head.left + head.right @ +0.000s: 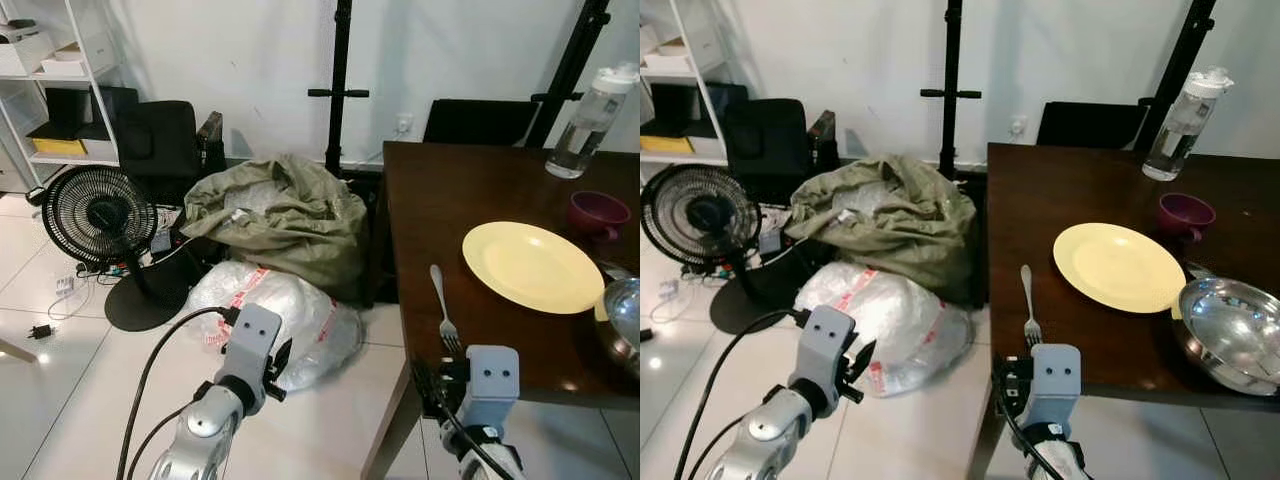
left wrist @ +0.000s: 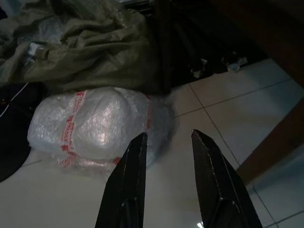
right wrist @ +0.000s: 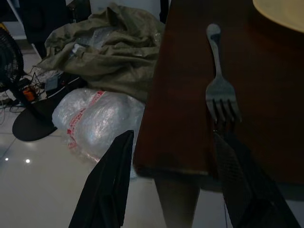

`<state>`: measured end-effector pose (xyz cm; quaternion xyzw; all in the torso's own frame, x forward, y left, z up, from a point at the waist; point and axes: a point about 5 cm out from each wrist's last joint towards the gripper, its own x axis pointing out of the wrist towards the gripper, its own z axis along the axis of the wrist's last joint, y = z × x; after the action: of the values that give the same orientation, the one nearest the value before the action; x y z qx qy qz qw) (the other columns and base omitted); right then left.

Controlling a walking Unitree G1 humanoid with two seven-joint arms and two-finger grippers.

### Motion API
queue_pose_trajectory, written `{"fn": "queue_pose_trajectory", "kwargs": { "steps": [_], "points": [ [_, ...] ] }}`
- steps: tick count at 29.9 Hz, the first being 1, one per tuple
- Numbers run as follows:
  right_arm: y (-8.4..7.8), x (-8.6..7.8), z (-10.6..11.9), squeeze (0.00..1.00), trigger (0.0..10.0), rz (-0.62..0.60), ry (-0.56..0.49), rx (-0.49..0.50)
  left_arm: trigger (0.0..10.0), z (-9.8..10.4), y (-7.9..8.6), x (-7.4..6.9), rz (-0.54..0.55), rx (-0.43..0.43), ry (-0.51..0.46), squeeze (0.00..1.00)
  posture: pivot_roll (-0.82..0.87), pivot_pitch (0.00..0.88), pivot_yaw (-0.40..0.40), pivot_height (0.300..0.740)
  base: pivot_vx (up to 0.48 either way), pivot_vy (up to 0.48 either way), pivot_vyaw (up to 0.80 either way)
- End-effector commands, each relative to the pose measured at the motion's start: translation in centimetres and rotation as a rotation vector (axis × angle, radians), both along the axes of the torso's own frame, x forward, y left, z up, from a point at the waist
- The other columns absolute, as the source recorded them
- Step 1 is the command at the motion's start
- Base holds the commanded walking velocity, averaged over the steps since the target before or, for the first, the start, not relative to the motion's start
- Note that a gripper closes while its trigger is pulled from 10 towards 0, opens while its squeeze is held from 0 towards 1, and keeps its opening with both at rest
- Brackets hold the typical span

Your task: Setting the table

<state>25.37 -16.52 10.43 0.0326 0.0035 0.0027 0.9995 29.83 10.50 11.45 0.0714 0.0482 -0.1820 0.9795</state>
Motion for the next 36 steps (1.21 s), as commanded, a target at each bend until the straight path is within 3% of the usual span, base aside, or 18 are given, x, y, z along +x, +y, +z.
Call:
{"fn": "queue_pose_trajectory", "kwargs": {
  "steps": [1,36],
  "points": [
    [-0.20,-0.22,-0.56,0.00,10.0,-0.008,0.021,0.001,10.0,-0.83,0.24,-0.17,0.007,-0.001,0.033,0.00,-0.08,0.082,0.102,0.740,-0.405,0.000,0.00],
    [-0.22,-0.16,-0.55,0.00,10.0,-0.004,0.019,-0.004,10.0,-0.78,-0.12,0.10,-0.004,-0.002,0.024,0.00,-0.10,0.075,0.103,0.740,-0.405,0.000,0.00]
  ]
}}
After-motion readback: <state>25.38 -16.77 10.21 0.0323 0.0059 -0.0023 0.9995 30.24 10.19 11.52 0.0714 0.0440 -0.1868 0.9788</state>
